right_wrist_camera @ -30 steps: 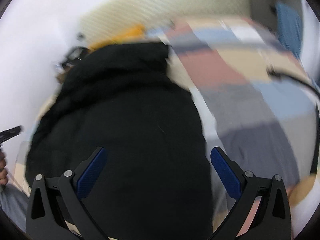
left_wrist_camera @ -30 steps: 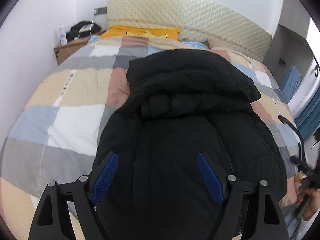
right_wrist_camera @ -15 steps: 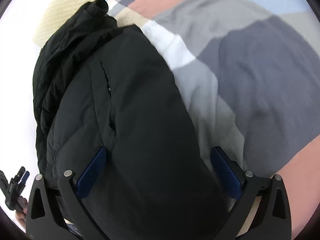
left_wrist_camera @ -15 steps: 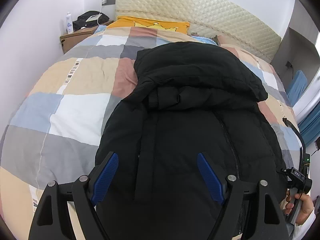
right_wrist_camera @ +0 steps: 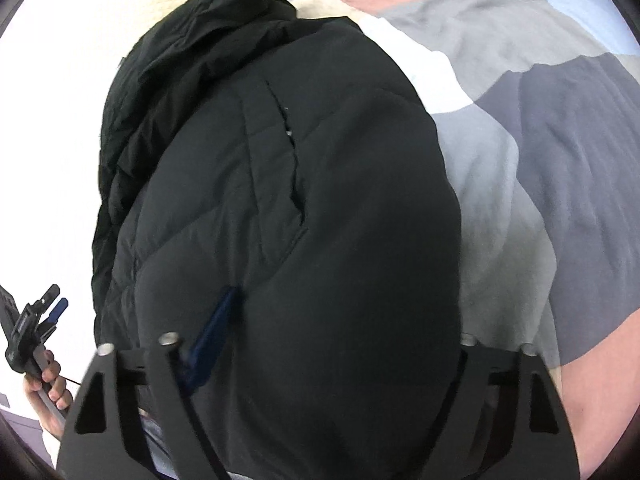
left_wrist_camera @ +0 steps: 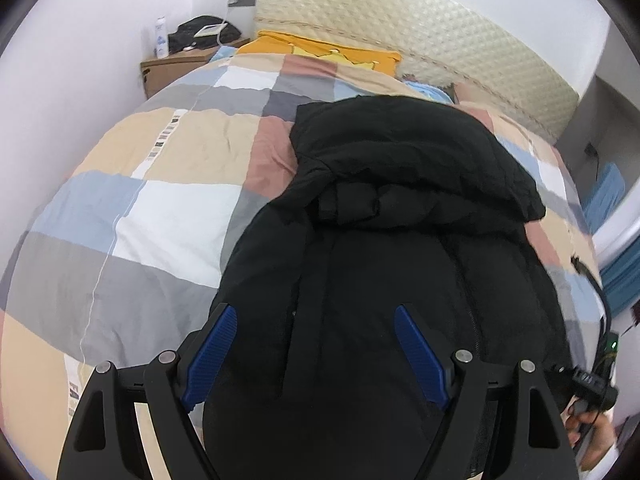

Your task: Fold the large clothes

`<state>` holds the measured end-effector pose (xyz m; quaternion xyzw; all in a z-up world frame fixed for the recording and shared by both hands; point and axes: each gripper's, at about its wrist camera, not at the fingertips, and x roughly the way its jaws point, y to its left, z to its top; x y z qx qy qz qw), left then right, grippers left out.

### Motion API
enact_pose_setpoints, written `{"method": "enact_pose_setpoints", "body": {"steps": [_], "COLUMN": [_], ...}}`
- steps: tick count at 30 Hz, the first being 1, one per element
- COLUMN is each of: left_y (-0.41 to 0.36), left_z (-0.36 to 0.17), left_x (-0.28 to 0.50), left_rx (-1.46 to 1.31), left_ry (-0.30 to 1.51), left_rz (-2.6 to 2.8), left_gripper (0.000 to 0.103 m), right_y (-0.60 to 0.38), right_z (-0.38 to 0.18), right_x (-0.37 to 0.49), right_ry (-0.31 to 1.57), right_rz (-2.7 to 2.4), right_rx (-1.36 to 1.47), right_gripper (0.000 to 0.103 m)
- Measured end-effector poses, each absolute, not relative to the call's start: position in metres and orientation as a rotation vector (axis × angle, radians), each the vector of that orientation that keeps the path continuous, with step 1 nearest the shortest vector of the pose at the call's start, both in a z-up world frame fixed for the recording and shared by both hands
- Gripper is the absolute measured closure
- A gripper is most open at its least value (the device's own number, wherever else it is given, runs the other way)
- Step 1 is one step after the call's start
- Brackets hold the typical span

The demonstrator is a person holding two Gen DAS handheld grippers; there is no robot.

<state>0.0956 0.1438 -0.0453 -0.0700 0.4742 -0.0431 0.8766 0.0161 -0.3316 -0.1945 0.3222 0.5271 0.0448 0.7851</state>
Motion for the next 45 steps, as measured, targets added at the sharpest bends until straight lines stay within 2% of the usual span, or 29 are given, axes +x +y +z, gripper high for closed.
{"method": "enact_pose_setpoints", "body": {"steps": [1,2,4,6,9,14,18,20,22,27,30,33,37,43,45], "left_y": [0.146,0.148,0.156,0.174,0.207,0.250,0.270,0.279,0.286,0.303,0.319,0.330,0.320,0.273,0.256], "left_z": [-0.042,-0.039,-0.026,-0.004,0.029,0.039,0.004,-0.023,-0.056,-0.120,-0.155,-0.186,-0.204,-0.190,-0.190], "left_x": [0.095,0.094,0.090,0.084,0.079,0.079,0.076,0.070,0.064,0.054,0.044,0.036,0.036,0.046,0.050], "left_rx": [-0.153,-0.156,-0.164,-0.215,-0.277,-0.312,-0.390,-0.466,-0.515,-0.607,-0.753,-0.919,-1.018,-0.913,-0.836], "left_ry": [0.990,0.989,0.968,0.893,0.795,0.844,0.929,0.948,0.980,1.069,1.096,1.110,1.108,1.099,1.128], "left_rz": [-0.085,-0.083,-0.072,-0.046,-0.026,-0.006,-0.037,-0.064,-0.081,-0.060,-0.079,-0.152,-0.291,-0.489,-0.479], "left_gripper": [0.022,0.022,0.022,0.022,0.022,0.022,0.022,0.011,0.008,0.008,0.008,0.008,0.008,0.008,0.008], "right_y": [-0.331,-0.330,-0.330,-0.326,-0.322,-0.322,-0.323,-0.325,-0.327,-0.337,-0.339,-0.341,-0.347,-0.350,-0.349], "right_z": [-0.192,-0.190,-0.183,-0.173,-0.165,-0.164,-0.165,-0.165,-0.167,-0.174,-0.175,-0.177,-0.185,-0.194,-0.196], "right_x": [0.016,0.015,0.010,0.006,0.002,0.003,0.002,0.001,0.000,-0.002,-0.002,-0.004,-0.005,-0.005,-0.005], "right_ry": [1.128,1.117,1.084,1.047,1.018,1.011,1.020,1.025,1.030,1.060,1.062,1.071,1.102,1.126,1.133], "right_rz": [0.111,0.129,0.158,0.184,0.206,0.215,0.200,0.194,0.187,0.148,0.143,0.118,0.073,0.013,0.013], "right_rx": [0.696,0.696,0.684,0.649,0.614,0.621,0.632,0.638,0.645,0.688,0.702,0.716,0.760,0.787,0.785], "right_gripper": [0.045,0.051,0.074,0.082,0.087,0.087,0.084,0.083,0.079,0.068,0.067,0.061,0.046,0.022,0.021]}}
